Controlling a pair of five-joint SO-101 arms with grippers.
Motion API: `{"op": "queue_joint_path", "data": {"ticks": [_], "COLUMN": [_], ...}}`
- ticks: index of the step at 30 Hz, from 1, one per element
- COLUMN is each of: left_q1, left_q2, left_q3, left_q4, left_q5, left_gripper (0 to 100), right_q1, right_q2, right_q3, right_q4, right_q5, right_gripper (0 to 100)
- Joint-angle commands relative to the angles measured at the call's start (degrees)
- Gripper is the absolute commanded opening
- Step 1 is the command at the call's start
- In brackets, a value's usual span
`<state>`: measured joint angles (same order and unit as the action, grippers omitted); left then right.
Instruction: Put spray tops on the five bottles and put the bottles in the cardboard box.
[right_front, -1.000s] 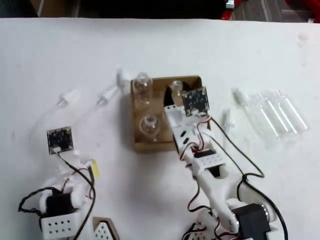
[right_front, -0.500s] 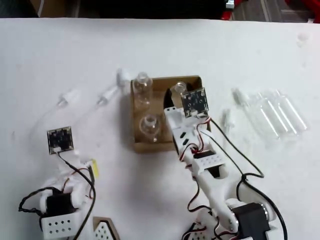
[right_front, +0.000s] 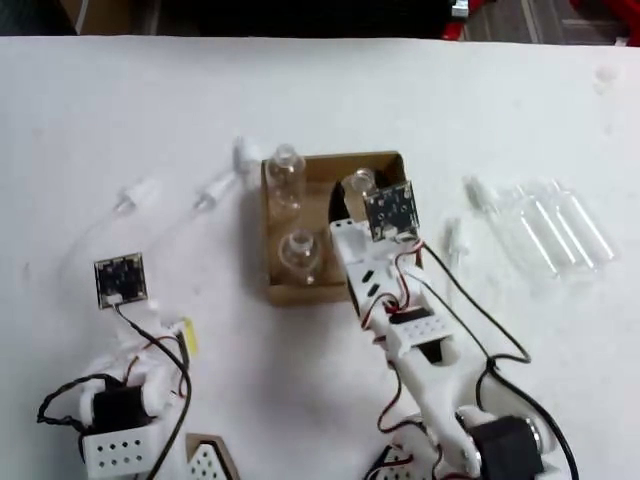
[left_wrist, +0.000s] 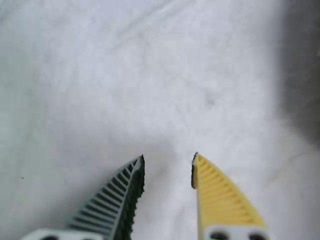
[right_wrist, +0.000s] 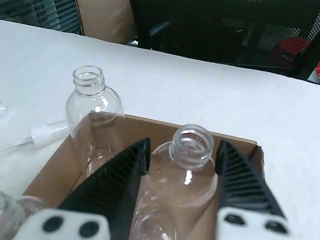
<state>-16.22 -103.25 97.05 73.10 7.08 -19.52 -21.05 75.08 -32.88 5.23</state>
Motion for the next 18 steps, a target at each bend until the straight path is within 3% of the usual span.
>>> {"op": "queue_joint_path", "data": {"ticks": [1, 18], "left_q1": [-0.48, -0.40], "left_q2": [-0.31, -0.31], "left_q3": [0.00, 0.00], "left_q4": [0.35, 0.35], "left_q5": [0.88, 0.88], "left_gripper": [15, 15], "right_q1": [-0.31, -0.84], "right_q2": [-7.08, -14.90], "right_q3": [2.20, 2.99], "right_q4": [-0.66, 2.95], "right_q5": [0.53, 0.44], "right_gripper": [18.0, 18.3]}}
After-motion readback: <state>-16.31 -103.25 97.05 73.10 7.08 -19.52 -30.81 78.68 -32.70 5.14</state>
